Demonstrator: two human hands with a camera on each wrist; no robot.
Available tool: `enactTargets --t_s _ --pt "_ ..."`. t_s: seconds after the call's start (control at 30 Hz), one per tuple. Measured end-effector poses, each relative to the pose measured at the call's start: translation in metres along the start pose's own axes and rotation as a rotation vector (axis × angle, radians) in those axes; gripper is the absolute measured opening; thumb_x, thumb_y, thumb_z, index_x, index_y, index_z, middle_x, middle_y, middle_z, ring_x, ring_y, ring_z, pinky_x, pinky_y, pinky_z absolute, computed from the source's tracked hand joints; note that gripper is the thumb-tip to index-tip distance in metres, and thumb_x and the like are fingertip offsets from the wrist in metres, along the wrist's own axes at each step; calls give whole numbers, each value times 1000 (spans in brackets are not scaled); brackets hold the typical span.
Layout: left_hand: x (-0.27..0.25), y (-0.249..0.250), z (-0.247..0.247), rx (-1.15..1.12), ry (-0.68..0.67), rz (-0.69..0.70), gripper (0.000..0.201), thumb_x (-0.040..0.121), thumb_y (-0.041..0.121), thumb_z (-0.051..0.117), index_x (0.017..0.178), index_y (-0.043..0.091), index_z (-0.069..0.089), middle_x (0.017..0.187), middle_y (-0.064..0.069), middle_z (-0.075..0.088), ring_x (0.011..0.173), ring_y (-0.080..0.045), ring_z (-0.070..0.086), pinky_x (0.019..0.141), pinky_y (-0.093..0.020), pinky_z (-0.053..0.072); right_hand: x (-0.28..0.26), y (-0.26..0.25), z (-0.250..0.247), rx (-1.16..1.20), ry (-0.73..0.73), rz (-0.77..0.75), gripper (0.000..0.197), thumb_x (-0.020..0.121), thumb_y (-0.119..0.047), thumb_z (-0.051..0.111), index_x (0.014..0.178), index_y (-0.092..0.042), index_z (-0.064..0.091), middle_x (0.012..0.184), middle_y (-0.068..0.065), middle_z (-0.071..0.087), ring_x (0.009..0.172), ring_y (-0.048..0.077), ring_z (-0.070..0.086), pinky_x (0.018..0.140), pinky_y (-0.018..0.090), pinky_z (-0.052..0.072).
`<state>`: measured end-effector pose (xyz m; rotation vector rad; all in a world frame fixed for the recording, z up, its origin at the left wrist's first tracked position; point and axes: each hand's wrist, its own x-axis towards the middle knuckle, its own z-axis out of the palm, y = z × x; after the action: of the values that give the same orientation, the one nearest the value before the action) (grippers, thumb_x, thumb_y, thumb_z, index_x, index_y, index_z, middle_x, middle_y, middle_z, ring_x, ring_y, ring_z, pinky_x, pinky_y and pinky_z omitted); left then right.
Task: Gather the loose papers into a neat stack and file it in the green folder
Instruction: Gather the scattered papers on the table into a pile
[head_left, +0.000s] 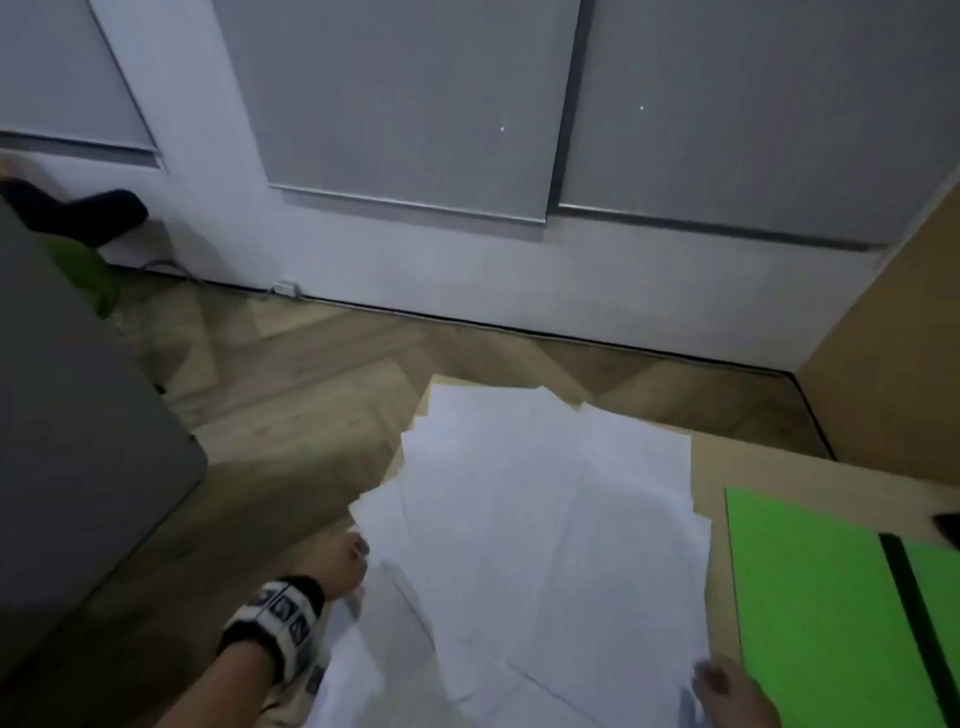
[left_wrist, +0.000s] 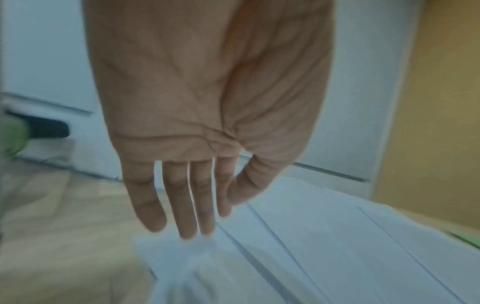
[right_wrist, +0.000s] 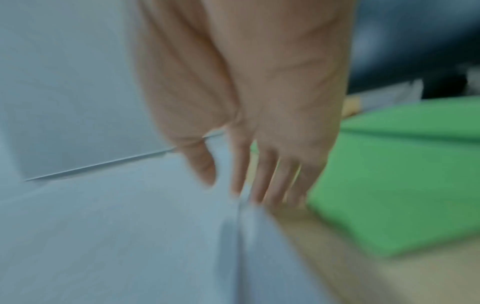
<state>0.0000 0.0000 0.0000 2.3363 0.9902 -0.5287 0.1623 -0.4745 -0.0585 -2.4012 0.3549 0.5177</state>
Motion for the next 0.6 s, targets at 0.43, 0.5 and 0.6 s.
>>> enactTargets --t_s 0.43,0.5,0.6 --pt "17 33 11 -450 269 -310 54 87 18 61 132 -5 42 132 -25 54 118 -41 56 95 -42 48 -2 -76 14 56 -64 100 62 83 -30 68 134 -1 47 138 19 51 122 37 52 97 38 42" --pt "8 38 12 -509 354 -213 43 90 10 55 130 -3 47 131 -23 57 118 -41 56 96 -41 45 -6 -79 15 131 -49 39 55 84 -24 69 131 -2 49 134 18 55 120 36 53 98 40 42" --pt "0 47 13 -625 419 -131 38 94 -2 44 131 -1 50 132 -22 56 121 -39 54 94 -38 43 -9 -77 18 172 6 -21 46 86 -15 67 127 -2 51 128 18 59 118 36 55 95 39 42"
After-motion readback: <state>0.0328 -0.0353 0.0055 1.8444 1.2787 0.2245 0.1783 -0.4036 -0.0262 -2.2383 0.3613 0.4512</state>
